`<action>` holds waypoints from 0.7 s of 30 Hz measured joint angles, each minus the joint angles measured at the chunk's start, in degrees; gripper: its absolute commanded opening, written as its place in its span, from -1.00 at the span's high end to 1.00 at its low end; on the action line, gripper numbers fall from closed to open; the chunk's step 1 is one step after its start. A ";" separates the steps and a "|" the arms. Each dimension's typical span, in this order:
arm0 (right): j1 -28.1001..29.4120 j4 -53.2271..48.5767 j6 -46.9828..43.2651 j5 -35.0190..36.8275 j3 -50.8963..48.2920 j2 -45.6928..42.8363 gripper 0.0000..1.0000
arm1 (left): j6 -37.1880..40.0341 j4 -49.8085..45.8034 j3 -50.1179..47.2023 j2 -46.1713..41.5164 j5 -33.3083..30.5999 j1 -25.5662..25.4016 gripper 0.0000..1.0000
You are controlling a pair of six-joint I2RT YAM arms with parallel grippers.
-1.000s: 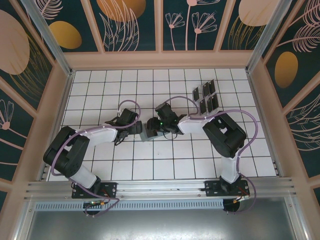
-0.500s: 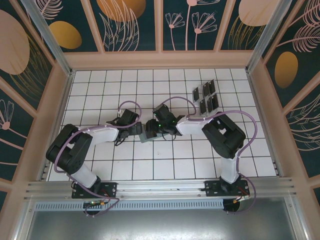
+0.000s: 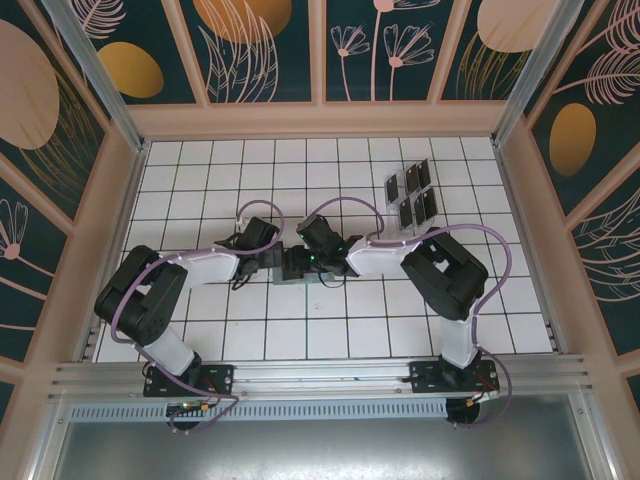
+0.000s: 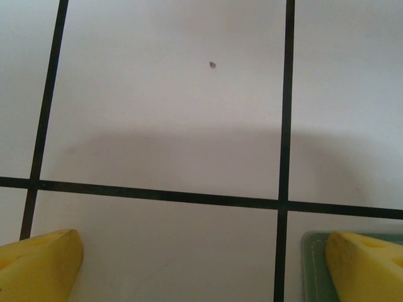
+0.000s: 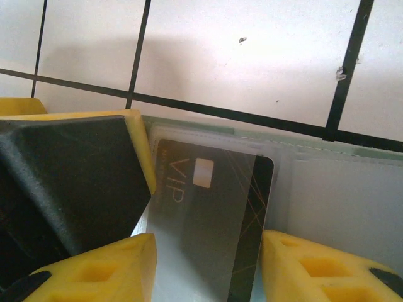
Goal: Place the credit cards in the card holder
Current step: Insert the credit card into the card slot.
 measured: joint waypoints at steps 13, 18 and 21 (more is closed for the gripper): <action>-0.39 -0.37 1.25 1.70 -2.99 -6.62 0.19 | 0.48 -3.17 0.15 -7.10 0.02 0.00 -0.97; -0.39 0.31 3.04 1.27 -5.68 -6.60 0.36 | -0.11 -3.34 -3.41 -9.73 1.09 0.00 -0.97; -0.39 1.29 4.07 0.94 -6.60 -6.60 0.41 | -0.59 -3.45 -6.01 -10.29 2.01 0.00 -0.97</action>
